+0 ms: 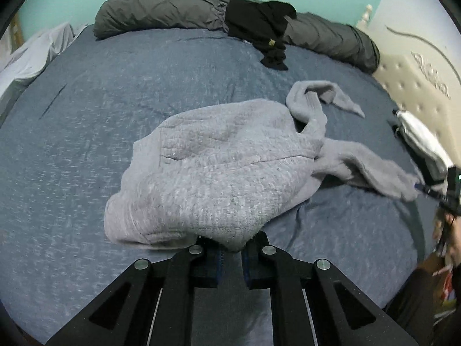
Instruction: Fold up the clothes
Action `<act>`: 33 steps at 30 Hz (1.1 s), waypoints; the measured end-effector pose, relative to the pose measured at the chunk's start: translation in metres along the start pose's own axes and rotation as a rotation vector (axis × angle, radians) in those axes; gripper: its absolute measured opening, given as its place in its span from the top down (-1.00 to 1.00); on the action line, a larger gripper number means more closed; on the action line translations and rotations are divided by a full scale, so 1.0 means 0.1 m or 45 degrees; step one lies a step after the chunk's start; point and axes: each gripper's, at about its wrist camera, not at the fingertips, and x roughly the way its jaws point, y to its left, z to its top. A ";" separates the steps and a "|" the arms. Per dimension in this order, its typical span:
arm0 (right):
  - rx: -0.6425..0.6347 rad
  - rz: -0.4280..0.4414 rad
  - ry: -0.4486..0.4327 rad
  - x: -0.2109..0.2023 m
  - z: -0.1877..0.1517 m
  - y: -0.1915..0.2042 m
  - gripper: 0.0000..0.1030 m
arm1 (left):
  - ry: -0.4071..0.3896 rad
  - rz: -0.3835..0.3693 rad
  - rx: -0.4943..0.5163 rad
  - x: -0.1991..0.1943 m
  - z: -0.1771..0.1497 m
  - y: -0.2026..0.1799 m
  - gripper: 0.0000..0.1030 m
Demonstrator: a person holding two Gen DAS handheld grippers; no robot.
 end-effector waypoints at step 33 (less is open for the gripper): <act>0.081 0.226 -0.054 1.26 -0.39 0.98 -0.10 | -0.050 0.024 -0.236 0.54 0.94 0.73 0.47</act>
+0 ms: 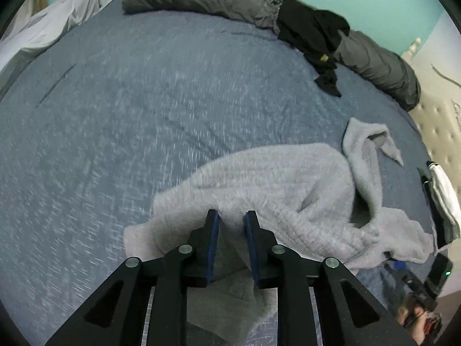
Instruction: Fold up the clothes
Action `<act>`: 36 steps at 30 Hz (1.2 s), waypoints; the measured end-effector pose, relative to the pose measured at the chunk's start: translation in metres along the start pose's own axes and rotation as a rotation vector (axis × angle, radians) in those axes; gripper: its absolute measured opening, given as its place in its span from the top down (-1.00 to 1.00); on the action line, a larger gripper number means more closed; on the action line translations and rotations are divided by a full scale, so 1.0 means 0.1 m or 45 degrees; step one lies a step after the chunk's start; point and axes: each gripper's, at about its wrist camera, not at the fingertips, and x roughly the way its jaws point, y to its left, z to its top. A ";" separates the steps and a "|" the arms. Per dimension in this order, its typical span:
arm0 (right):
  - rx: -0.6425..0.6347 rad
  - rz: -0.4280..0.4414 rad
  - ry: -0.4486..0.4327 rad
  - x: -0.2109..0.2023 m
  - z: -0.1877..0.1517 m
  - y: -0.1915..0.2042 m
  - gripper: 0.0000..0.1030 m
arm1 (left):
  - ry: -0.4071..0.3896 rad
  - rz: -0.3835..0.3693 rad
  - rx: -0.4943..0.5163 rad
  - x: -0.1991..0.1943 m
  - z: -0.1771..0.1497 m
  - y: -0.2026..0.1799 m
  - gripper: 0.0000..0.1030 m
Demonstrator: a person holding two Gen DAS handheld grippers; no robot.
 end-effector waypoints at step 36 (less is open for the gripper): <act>-0.020 0.051 -0.014 0.11 0.14 -0.07 -0.10 | -0.096 0.217 0.040 0.17 0.55 -0.01 0.88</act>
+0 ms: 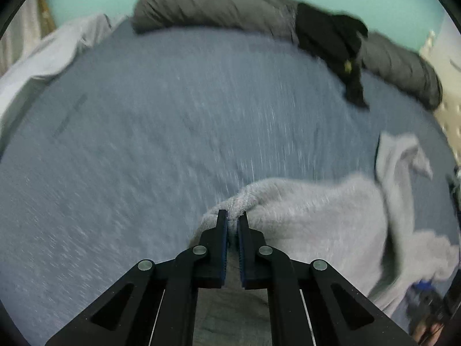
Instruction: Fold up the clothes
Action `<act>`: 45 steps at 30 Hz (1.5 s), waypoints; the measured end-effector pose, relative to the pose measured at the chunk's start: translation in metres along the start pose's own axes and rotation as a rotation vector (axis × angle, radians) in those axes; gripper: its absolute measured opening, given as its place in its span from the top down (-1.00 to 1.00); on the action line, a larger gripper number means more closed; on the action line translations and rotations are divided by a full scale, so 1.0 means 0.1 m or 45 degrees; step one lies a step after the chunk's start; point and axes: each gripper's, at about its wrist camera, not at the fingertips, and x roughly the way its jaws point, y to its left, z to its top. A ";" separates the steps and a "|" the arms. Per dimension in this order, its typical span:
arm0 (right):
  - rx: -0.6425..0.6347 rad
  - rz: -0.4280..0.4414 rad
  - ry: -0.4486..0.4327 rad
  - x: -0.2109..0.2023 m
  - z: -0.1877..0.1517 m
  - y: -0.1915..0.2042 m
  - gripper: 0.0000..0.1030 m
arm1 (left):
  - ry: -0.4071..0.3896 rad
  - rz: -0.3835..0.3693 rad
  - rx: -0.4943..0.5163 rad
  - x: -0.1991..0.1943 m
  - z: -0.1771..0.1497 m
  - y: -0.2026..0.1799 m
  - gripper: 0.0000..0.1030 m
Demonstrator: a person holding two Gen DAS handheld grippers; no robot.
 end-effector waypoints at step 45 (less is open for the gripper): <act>-0.021 -0.070 -0.040 -0.03 0.10 -0.09 -0.10 | 0.110 -0.168 -0.200 0.53 -1.09 0.44 -0.05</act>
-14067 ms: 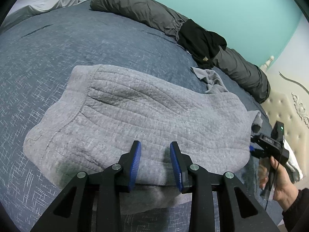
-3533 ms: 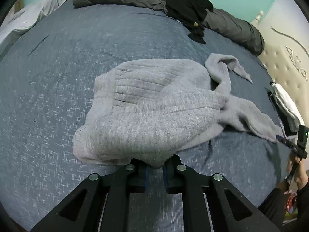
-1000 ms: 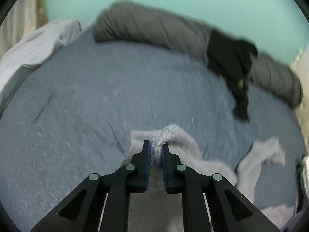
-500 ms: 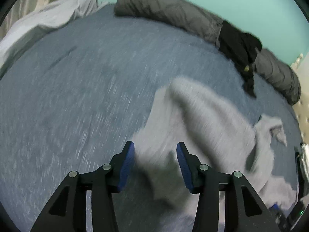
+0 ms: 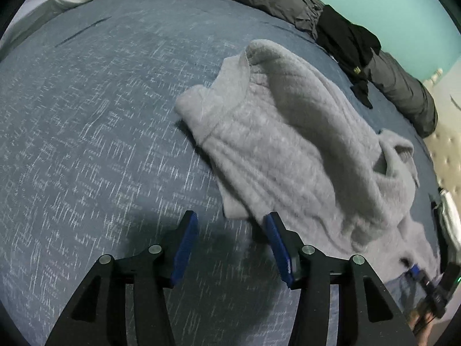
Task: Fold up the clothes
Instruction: 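Lay the folded hem down and open the left gripper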
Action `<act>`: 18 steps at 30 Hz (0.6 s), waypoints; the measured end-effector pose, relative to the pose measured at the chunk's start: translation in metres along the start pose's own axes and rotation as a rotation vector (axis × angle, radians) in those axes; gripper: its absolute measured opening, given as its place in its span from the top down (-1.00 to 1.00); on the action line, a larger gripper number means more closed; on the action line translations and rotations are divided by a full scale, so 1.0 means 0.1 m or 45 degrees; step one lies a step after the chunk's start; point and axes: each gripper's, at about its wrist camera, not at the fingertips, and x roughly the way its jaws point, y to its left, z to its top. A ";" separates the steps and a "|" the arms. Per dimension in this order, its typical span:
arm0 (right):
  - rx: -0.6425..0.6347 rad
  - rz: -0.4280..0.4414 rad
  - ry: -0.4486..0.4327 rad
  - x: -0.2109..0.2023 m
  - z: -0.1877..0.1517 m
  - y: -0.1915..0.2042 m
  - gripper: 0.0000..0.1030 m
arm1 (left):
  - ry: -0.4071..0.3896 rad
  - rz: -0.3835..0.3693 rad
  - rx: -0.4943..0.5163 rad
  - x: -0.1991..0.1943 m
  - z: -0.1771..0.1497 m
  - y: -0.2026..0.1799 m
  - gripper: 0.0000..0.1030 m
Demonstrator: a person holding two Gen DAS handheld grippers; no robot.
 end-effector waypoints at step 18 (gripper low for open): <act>0.007 0.003 0.021 0.05 -0.02 -0.02 -0.10 | -0.027 0.222 0.354 0.30 0.15 -0.44 0.77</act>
